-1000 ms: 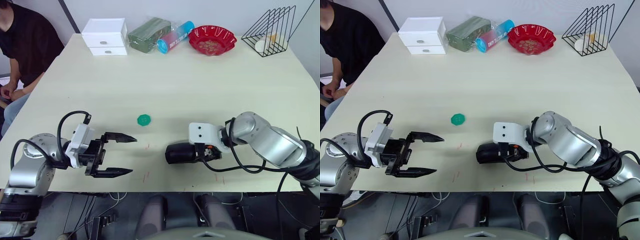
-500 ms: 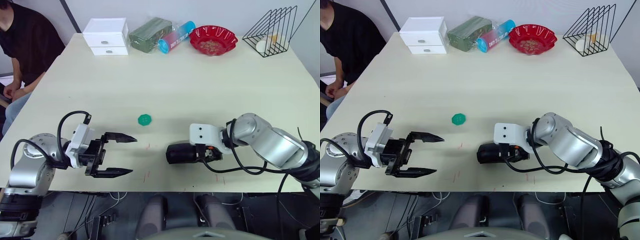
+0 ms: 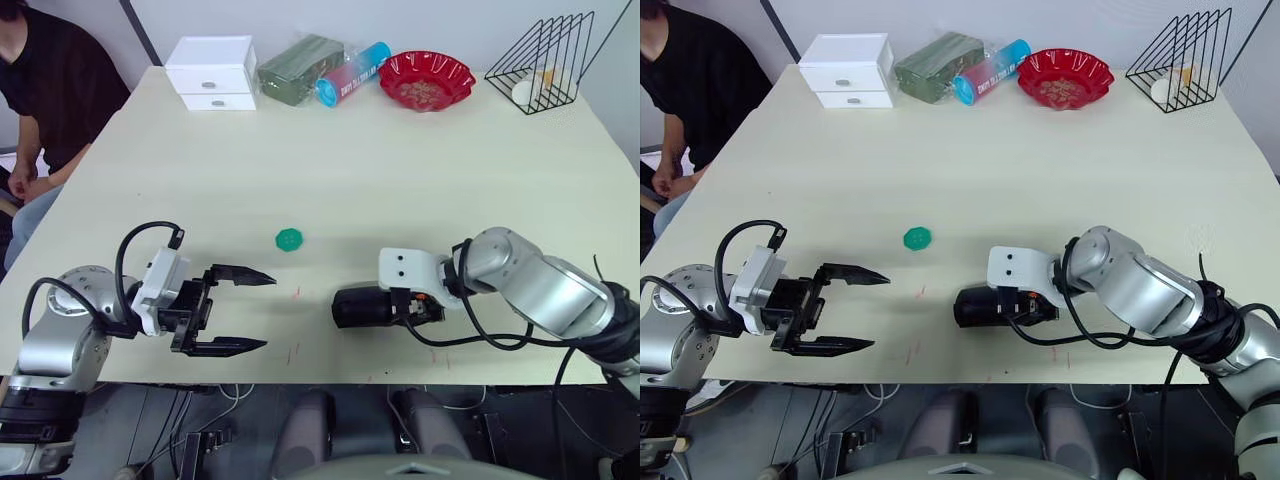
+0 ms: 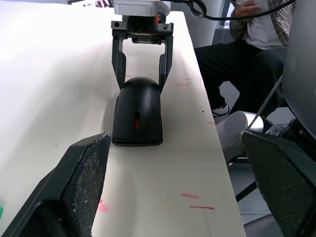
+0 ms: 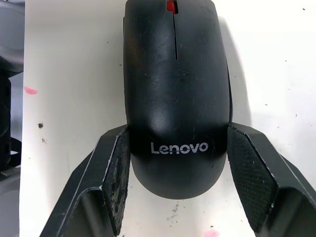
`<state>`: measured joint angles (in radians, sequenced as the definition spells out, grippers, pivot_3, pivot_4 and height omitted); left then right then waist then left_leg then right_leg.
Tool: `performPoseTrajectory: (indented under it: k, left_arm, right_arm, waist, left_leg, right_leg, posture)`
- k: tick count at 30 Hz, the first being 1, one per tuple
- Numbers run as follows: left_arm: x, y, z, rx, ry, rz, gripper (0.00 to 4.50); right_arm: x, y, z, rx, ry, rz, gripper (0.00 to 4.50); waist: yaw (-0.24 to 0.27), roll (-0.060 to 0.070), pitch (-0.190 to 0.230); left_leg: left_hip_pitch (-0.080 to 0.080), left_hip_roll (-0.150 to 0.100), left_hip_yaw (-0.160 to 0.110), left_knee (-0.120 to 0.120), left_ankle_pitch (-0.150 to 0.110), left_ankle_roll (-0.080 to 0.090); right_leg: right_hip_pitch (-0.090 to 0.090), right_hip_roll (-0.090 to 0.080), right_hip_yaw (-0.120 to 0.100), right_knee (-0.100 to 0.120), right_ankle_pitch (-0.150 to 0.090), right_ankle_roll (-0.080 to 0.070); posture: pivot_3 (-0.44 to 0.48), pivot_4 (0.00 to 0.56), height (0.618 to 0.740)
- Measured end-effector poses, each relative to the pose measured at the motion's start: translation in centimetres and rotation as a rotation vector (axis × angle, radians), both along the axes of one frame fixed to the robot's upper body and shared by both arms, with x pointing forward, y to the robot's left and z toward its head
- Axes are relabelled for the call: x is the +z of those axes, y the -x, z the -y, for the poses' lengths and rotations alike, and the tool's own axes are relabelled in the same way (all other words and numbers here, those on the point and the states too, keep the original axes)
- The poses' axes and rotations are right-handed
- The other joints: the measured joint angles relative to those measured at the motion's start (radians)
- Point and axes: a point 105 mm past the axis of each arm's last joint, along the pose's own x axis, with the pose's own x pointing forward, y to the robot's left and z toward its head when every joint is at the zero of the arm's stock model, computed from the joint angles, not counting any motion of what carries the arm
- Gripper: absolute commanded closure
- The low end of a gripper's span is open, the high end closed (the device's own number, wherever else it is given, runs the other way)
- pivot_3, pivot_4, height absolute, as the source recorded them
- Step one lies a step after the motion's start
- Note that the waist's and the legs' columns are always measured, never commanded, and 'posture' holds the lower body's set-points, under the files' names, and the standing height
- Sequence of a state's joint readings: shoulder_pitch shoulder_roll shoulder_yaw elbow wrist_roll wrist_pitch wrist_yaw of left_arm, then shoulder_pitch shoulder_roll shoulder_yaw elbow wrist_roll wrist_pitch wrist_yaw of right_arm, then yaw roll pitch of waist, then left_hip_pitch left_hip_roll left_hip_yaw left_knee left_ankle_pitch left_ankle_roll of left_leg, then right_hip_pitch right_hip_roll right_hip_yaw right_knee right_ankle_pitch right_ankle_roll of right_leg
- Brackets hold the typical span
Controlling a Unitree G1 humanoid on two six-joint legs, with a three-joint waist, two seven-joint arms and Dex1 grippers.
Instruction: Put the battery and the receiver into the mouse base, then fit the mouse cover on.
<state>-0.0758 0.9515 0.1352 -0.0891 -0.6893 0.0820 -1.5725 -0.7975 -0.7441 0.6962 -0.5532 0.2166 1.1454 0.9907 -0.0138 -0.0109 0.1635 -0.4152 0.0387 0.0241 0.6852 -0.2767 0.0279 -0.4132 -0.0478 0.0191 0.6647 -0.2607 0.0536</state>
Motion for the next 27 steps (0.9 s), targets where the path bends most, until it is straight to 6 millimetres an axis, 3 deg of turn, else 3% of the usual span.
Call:
performPoseTrajectory:
  k: [27]
  left_arm:
    - [-0.38, 0.2, 0.41, -0.022, -0.002, -0.017, 0.0]
  right_arm:
    - [-0.08, -0.2, -0.59, 0.041, 0.025, 0.039, 2.14]
  waist:
    - [-0.004, 0.0, 0.0]
  left_leg:
    - [0.001, 0.0, 0.0, 0.0, 0.0, 0.0]
  right_leg:
    - [0.0, 0.001, 0.0, 0.002, 0.0, -0.001]
  posture:
    - [0.0, 0.15, 0.74]
